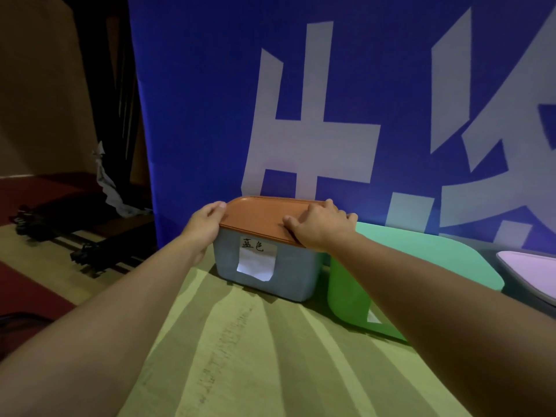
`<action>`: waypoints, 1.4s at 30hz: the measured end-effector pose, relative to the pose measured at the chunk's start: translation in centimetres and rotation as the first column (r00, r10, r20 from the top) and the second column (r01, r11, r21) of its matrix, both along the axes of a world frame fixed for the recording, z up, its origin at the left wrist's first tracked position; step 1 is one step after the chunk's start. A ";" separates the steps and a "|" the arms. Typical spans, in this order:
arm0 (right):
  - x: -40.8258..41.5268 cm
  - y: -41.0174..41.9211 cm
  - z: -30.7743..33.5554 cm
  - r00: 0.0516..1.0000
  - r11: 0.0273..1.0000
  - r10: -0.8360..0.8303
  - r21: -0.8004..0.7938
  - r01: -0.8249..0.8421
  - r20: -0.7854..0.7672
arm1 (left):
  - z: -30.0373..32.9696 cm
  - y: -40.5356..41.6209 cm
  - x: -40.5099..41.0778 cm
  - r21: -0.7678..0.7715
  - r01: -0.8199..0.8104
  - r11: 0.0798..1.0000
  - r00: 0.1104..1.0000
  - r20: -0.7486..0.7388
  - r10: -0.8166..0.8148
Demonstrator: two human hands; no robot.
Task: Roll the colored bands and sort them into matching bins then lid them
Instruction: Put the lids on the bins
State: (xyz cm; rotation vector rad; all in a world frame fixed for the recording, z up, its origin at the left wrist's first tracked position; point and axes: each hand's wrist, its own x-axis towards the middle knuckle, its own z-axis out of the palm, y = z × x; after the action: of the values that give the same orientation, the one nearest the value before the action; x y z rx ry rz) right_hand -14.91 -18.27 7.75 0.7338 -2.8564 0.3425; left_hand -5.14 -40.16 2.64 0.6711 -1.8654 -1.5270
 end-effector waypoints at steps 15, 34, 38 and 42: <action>-0.3 -0.1 0.8 0.989 0.980 -0.010 0.196 -0.019 0.147 | 0.8 -0.6 -0.4 0.026 0.000 1.000 0.998 0.058 -0.001; -1.1 0.1 0.3 0.988 0.976 0.036 0.206 -0.067 0.152 | 5.7 1.6 -3.8 -0.579 0.604 0.548 0.669 0.742 0.047; -1.6 0.1 0.9 0.988 0.964 0.053 0.249 -0.089 0.147 | 5.9 1.2 -4.4 -0.574 0.599 0.559 0.682 0.731 0.019; -2.1 0.1 1.6 0.980 0.957 0.067 0.267 -0.116 0.188 | 6.2 1.3 -5.0 -0.577 0.603 0.550 0.663 0.747 0.056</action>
State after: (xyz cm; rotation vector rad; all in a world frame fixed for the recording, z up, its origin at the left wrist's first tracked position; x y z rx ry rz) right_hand -16.97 -18.14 9.32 0.9318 -3.0838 0.0169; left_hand -10.10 -38.86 8.88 0.4996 -3.0836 -0.3392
